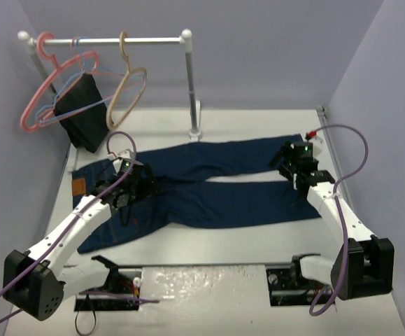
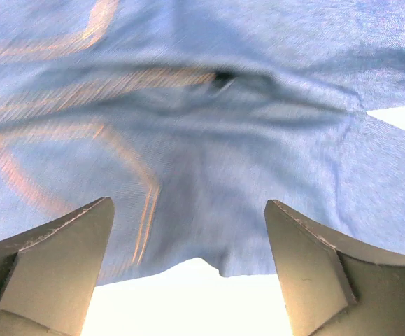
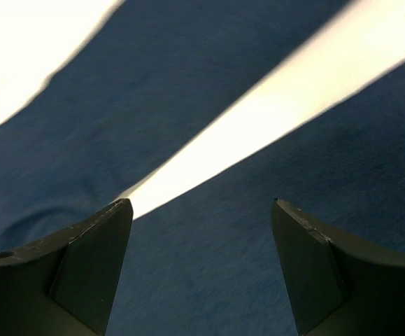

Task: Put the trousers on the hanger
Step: Fold the trousers at the center of the board.

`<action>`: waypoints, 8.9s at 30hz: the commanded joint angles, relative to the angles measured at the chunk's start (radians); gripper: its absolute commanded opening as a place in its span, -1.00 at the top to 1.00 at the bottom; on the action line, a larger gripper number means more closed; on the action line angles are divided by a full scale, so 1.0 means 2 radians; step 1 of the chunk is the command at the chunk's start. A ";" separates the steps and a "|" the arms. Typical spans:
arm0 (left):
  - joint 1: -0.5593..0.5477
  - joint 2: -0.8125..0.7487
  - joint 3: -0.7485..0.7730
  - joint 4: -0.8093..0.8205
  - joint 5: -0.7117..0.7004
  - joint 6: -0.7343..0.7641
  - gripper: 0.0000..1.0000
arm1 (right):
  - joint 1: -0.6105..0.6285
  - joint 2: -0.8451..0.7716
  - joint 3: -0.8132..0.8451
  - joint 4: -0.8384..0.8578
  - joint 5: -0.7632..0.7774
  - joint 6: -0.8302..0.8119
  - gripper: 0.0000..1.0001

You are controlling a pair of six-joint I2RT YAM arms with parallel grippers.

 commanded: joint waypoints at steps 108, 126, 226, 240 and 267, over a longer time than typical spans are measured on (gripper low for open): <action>0.178 -0.234 0.118 -0.393 -0.125 0.021 1.00 | -0.029 -0.154 0.037 -0.290 0.191 0.048 1.00; 0.176 -0.116 0.167 -0.265 -0.170 0.055 1.00 | -0.032 0.053 0.221 -0.204 0.228 -0.007 1.00; 0.210 -0.050 0.026 -0.054 0.078 0.199 -0.56 | -0.010 0.063 0.047 -0.131 0.085 -0.038 0.13; 0.210 -0.029 0.001 -0.017 0.102 0.201 -0.56 | 0.073 0.123 0.113 -0.131 -0.015 -0.115 0.13; 0.210 -0.031 0.003 -0.020 0.078 0.204 -0.56 | 0.107 0.330 0.245 -0.069 0.017 -0.113 0.20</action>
